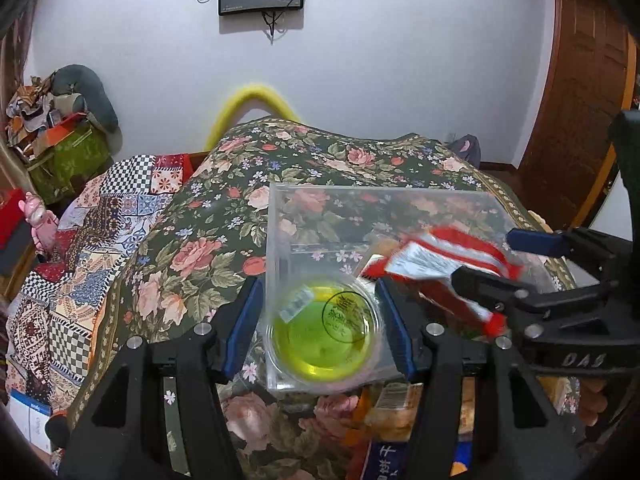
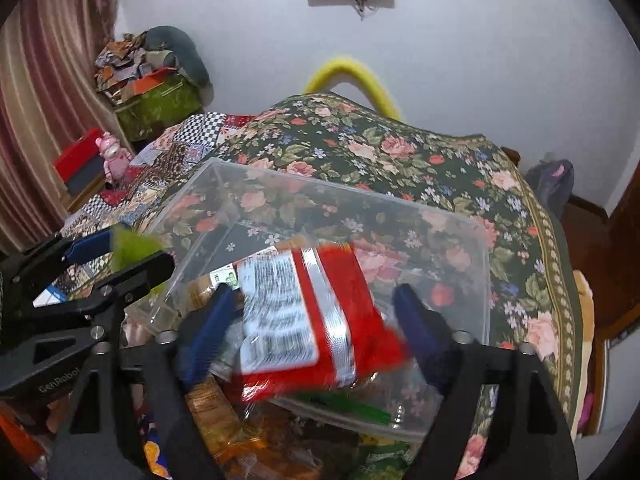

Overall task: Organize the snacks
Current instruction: 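Place the jelly cup in the box with the left tool while the right tool drops the red bag in, then grasp the blue cracker bag with the left tool while the right tool grasps the gold pack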

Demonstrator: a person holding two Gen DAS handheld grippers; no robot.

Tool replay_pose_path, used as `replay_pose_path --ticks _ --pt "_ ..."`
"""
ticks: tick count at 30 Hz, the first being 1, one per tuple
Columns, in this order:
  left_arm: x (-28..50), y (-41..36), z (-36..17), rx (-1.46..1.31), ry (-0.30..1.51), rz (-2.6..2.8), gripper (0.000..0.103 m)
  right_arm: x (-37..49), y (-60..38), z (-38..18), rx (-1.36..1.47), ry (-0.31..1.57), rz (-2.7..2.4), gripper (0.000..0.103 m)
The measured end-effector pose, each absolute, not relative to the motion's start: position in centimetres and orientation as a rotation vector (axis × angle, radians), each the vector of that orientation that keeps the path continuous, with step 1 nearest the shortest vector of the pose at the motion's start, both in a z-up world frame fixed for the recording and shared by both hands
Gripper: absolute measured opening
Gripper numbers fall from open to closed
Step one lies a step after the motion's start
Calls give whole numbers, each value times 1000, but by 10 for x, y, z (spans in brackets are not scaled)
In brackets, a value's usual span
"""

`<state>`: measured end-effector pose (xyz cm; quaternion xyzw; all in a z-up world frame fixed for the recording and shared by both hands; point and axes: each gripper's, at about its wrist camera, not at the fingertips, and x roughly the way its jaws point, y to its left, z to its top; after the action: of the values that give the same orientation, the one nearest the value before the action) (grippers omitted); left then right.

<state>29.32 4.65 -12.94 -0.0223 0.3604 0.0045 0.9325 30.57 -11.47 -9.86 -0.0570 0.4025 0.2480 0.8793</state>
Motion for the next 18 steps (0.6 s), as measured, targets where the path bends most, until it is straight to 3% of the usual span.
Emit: replay_pose_path --ticks 7,12,18 --pt "262 36 -114 -6 707 -31 69 287 -134 -82 -56 810 541 84" --pt "233 29 -110 -7 722 -86 83 261 -155 -72 -46 777 529 84" --pt "204 13 -120 -13 769 -161 84 233 -169 -72 -79 752 488 90"
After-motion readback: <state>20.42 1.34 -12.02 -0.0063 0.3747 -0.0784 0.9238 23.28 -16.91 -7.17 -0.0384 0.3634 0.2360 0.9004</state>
